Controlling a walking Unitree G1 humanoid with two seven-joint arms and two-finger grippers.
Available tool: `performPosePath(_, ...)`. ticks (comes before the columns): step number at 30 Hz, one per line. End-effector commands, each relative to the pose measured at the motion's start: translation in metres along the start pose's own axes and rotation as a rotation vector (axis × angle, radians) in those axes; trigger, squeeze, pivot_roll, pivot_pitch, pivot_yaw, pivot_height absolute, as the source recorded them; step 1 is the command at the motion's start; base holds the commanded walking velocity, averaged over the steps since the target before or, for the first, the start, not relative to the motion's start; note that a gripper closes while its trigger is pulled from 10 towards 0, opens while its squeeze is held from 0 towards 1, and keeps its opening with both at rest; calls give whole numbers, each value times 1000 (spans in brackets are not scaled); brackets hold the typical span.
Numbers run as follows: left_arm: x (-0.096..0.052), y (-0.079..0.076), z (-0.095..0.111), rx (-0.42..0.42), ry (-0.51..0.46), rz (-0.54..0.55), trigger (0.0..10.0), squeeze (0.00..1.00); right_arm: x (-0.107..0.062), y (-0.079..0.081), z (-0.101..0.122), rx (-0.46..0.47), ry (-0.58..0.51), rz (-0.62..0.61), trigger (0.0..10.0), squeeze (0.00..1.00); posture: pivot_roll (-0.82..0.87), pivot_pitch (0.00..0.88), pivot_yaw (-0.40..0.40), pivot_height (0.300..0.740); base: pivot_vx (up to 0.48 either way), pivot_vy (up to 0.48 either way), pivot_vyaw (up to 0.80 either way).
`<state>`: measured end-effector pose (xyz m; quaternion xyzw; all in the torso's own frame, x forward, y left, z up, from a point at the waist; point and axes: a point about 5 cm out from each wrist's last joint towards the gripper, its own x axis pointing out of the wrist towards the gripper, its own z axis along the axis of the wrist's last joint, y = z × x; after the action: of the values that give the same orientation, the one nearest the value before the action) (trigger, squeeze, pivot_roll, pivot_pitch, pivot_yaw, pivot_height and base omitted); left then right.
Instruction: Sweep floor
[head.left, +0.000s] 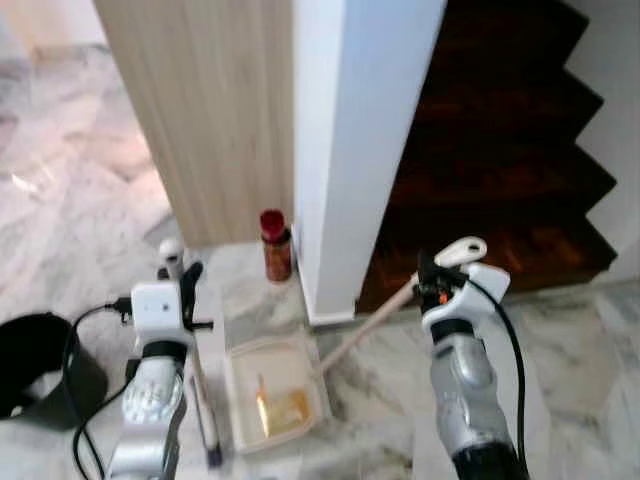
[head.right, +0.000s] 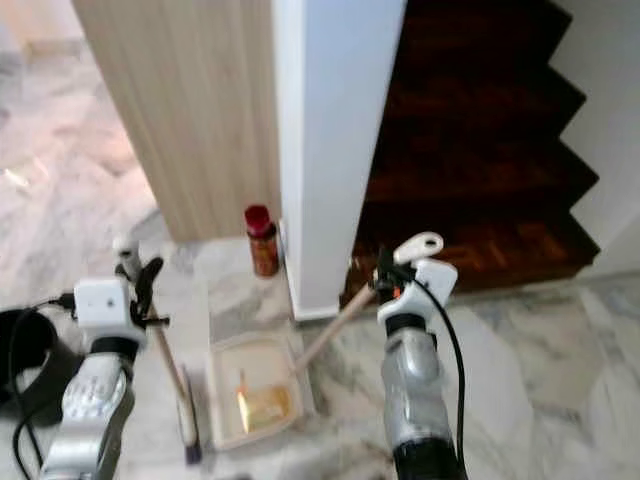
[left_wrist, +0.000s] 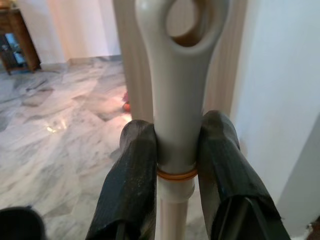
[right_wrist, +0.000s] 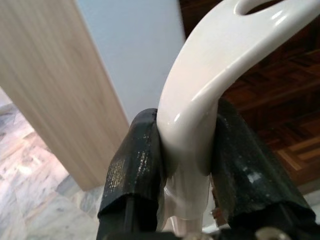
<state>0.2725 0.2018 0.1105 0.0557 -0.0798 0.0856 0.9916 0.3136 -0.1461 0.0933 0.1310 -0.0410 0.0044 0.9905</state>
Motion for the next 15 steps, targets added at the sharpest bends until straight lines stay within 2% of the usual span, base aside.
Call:
performPosePath(1, 1, -6, 6, -8, -31, -18, 10000, 0, 4, 0, 11, 20, -49, -1, 10000, 0, 101, 91, -26, 740, 0, 0, 0)
performPosePath(15, 0, -8, 5, -8, -26, -32, 10000, 0, 4, 0, 10, 24, -46, 0, 10000, 0, 101, 90, -27, 740, 0, 0, 0)
